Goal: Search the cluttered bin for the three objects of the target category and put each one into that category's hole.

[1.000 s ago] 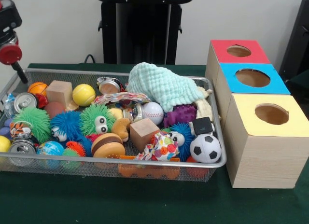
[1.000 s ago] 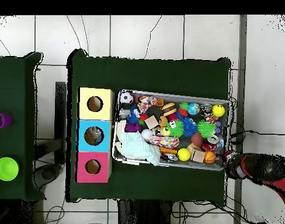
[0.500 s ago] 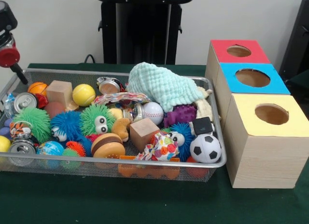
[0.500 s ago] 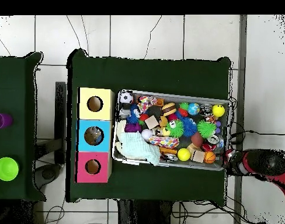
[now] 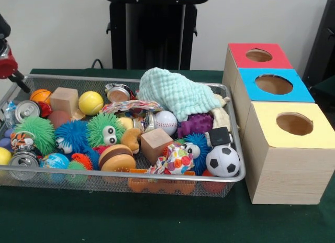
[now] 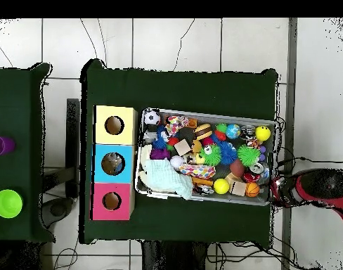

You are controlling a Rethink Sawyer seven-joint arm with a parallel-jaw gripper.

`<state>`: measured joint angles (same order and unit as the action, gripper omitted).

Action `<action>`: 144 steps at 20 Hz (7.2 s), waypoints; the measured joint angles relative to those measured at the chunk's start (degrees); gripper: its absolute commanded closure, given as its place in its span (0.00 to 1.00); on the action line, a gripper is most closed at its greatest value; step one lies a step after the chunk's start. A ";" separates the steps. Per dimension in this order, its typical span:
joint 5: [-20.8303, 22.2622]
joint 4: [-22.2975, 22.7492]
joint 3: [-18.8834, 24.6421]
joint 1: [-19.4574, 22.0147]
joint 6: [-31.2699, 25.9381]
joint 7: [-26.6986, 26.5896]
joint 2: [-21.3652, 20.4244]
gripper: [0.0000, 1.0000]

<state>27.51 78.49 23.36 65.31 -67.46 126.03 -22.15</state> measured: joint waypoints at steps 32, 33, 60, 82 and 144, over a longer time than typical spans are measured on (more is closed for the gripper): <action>3.50 -15.55 4.49 -0.78 -21.29 0.00 9.12 0.00; 3.49 -15.36 4.60 -0.62 -21.08 0.00 9.01 0.00; 10.70 -1.35 5.62 1.04 1.57 -1.53 -1.19 0.00; 10.32 -3.69 5.60 2.57 1.69 -1.54 -12.26 0.00; -4.71 -20.22 -20.32 -33.64 22.94 19.61 8.19 0.00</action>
<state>22.80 58.27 3.04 31.67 -44.51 145.64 -13.96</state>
